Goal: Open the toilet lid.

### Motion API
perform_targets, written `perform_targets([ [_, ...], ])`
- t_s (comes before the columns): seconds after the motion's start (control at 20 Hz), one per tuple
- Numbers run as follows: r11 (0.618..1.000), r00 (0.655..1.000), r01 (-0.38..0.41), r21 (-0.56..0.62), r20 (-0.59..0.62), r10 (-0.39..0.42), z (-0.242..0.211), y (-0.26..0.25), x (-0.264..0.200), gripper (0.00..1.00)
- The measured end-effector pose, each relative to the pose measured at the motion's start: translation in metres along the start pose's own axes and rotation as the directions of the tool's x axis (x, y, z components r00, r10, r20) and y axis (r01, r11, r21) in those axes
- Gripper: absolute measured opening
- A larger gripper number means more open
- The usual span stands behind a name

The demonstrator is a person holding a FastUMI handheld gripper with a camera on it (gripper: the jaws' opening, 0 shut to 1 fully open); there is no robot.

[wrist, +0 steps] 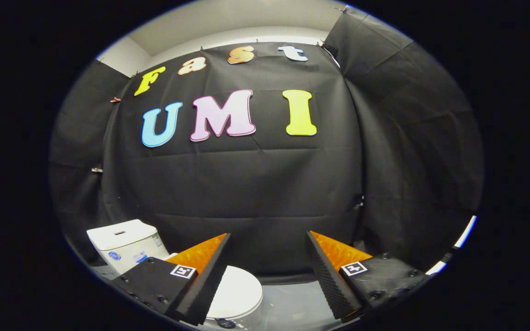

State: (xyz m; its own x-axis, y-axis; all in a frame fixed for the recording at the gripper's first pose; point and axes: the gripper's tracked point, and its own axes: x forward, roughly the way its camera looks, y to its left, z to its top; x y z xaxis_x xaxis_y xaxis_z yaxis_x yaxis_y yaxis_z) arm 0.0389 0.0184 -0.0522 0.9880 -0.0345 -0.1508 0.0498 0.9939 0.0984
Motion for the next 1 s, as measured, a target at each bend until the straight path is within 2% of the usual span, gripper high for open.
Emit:
perform_targets([
  [0.15,0.993,0.999,0.018,0.115,-0.053,-0.012,-0.023,0.011,0.023,0.98],
  [0.35,0.957,0.98,0.108,0.27,-0.193,-0.056,-0.088,0.03,0.049,0.99],
  [0.65,0.931,0.932,0.195,0.307,-0.354,-0.078,-0.183,0.027,0.043,0.99],
  [0.7,0.91,0.92,0.222,0.349,-0.385,-0.077,-0.192,0.021,0.042,0.99],
  [0.8,0.836,0.907,0.287,0.468,-0.413,-0.08,-0.203,0.004,0.038,0.99],
  [0.85,0.782,0.899,0.325,0.531,-0.431,-0.08,-0.207,-0.004,0.036,0.99],
  [0.95,0.651,0.883,0.406,0.642,-0.46,-0.097,-0.221,-0.023,0.027,0.99],
  [1.0,0.611,0.883,0.421,0.671,-0.457,-0.106,-0.227,-0.035,0.021,0.99],
])
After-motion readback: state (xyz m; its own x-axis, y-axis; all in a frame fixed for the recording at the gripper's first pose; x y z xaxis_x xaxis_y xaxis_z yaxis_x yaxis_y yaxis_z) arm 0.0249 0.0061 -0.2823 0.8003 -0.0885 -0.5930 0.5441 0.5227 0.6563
